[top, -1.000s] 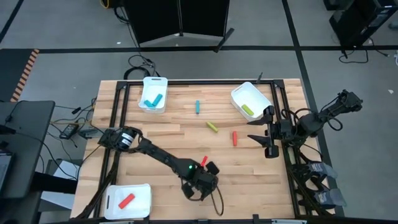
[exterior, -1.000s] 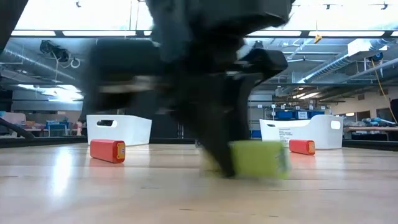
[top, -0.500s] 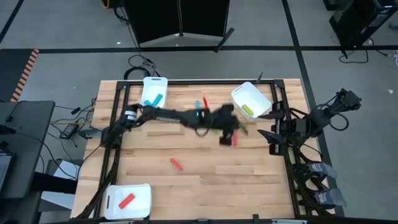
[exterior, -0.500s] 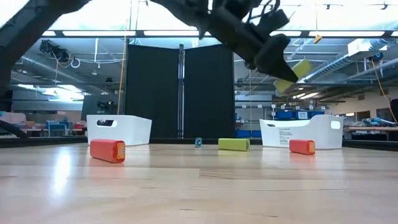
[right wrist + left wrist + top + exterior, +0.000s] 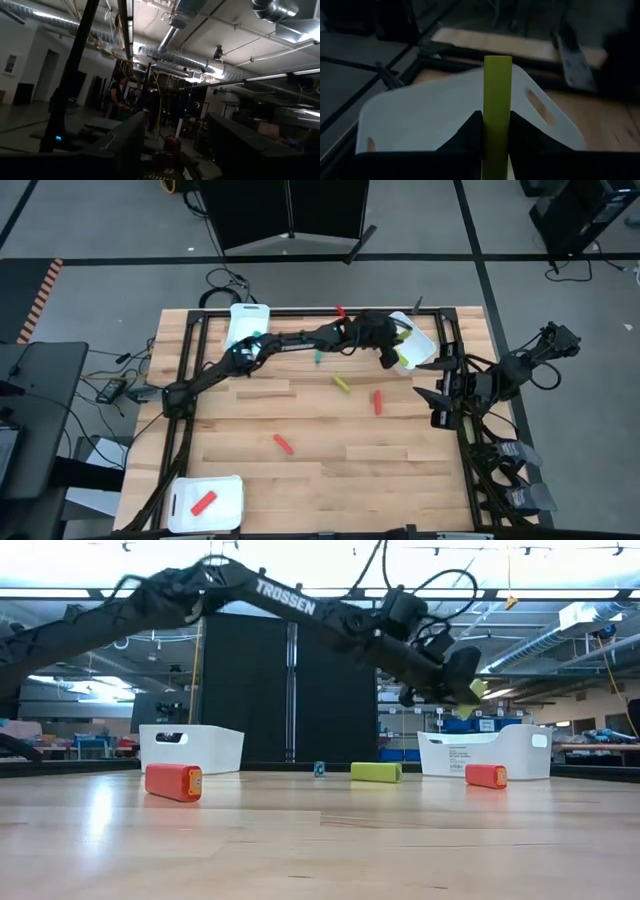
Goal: Sort blocks
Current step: Put the bottom green block into the top right white bin, then put the left red block into the bottom left white bin
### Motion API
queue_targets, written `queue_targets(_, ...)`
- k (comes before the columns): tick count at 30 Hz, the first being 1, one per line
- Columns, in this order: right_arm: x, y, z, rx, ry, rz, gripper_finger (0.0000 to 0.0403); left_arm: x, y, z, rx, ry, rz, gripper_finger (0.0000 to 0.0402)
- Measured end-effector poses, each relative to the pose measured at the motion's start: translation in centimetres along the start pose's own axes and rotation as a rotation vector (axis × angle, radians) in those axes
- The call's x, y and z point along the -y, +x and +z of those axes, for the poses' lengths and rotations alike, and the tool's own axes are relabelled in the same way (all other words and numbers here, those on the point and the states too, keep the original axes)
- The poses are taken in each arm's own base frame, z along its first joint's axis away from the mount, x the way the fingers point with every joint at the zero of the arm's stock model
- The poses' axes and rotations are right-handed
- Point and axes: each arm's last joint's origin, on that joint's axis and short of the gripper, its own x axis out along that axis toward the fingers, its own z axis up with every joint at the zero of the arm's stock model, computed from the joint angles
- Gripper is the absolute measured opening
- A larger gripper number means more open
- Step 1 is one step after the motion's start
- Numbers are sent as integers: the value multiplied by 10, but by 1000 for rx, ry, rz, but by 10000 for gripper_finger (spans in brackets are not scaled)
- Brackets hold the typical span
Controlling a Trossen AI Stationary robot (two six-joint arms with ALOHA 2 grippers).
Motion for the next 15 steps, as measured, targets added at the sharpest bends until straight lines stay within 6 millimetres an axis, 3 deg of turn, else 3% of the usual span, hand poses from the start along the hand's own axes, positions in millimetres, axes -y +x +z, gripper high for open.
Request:
queue_targets(5,0,0,-1,-8,5,2,222,-17,7,-9,10,-139,18,72)
queue_targets(12,-1,0,-1,-11,13,4,222,-16,2,-5,-13,-144,-3,228)
queue_targets(15,-1,0,-1,-11,23,4,222,-16,-6,6,-13,-135,-17,265)
